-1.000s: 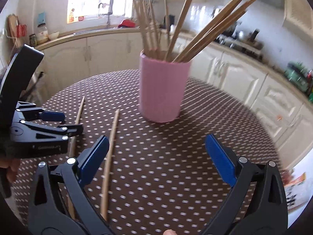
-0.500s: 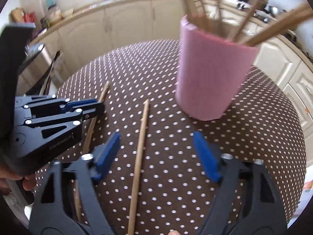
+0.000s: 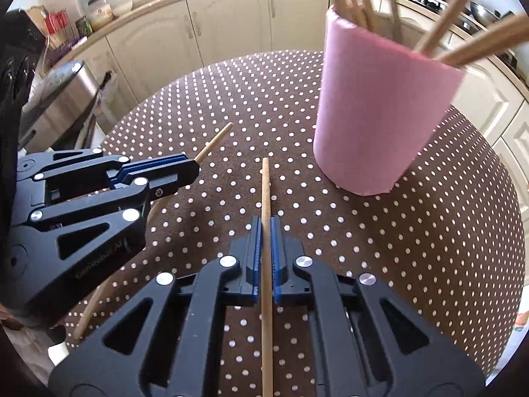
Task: Organize utensils
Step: 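Lift both held chopsticks and carry them over the pink cup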
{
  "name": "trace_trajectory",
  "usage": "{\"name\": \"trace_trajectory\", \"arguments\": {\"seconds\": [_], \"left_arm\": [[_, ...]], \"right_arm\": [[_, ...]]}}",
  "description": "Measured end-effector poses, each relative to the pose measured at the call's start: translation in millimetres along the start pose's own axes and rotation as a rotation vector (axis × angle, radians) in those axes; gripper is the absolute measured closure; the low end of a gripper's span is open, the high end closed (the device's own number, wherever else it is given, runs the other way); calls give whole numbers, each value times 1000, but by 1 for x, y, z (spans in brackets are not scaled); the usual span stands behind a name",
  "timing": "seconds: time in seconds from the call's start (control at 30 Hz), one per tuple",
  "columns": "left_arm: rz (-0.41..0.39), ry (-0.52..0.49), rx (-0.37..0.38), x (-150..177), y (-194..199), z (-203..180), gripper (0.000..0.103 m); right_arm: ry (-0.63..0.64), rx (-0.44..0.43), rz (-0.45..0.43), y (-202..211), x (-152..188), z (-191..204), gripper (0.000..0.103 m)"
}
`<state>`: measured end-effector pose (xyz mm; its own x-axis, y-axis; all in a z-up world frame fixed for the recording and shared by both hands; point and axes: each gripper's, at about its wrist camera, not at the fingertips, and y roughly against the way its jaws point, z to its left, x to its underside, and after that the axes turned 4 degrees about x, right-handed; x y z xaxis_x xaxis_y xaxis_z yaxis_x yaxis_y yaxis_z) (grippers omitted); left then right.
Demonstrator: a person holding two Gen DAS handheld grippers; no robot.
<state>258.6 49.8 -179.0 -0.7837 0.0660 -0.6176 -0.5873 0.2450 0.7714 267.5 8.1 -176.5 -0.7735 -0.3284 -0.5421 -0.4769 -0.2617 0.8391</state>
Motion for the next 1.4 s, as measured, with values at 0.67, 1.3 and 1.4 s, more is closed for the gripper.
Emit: {"name": "trace_trajectory", "arguments": {"seconds": [0.67, 1.3, 1.4], "left_arm": [[-306, -81, 120, -25, 112, -57, 97], [-559, -78, 107, -84, 173, -88, 97], [-597, -72, 98, -98, 183, -88, 97]], "right_arm": [[-85, -43, -414, 147, 12, -33, 97], [-84, 51, -663, 209, -28, -40, 97], [-91, 53, -712, 215, -40, -41, 97]]}}
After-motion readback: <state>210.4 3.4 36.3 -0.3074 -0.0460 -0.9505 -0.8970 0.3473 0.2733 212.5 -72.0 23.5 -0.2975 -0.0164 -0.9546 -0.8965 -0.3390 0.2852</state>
